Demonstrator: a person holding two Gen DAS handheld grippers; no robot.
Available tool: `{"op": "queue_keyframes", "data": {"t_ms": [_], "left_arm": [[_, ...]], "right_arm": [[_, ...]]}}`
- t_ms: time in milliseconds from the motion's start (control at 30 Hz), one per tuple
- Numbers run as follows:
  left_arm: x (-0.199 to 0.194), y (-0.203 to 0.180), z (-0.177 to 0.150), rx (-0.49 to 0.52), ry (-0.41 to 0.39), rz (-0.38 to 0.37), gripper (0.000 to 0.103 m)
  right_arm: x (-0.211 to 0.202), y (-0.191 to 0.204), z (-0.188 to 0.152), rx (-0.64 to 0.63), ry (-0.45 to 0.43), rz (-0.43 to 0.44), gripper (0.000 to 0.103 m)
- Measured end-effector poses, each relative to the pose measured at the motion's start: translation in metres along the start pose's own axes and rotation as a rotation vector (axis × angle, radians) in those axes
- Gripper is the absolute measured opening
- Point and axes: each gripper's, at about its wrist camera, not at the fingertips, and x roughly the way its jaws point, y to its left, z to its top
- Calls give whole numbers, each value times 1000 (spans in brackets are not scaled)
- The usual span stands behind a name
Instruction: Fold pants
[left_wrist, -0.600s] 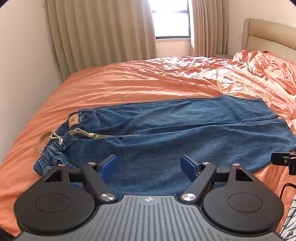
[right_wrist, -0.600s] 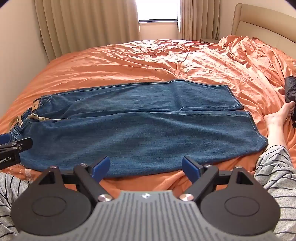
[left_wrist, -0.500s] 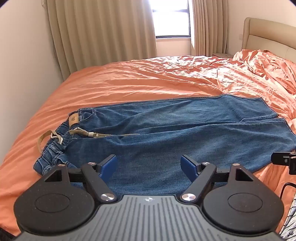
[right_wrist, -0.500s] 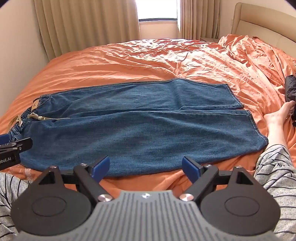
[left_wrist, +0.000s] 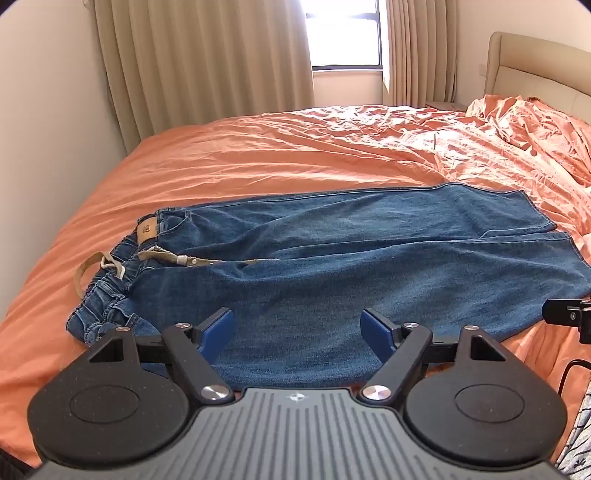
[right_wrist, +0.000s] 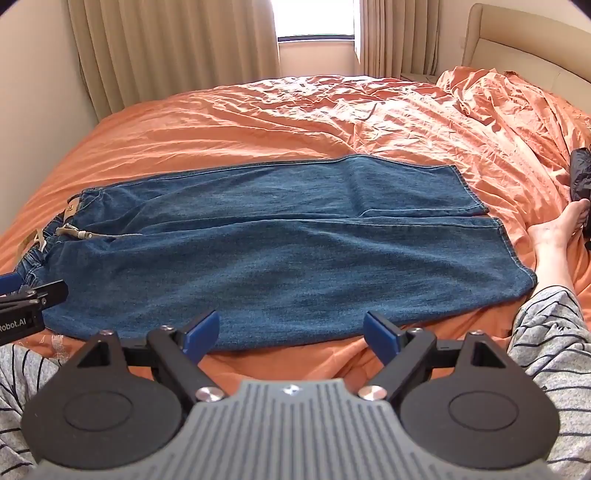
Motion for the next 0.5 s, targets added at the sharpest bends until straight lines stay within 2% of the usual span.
{"op": "queue_keyframes", "data": {"t_ms": [500], "left_arm": [[-4, 0, 0, 2, -5, -4, 91]], "right_arm": [[-3, 0, 2, -11, 0, 5, 82]]}}
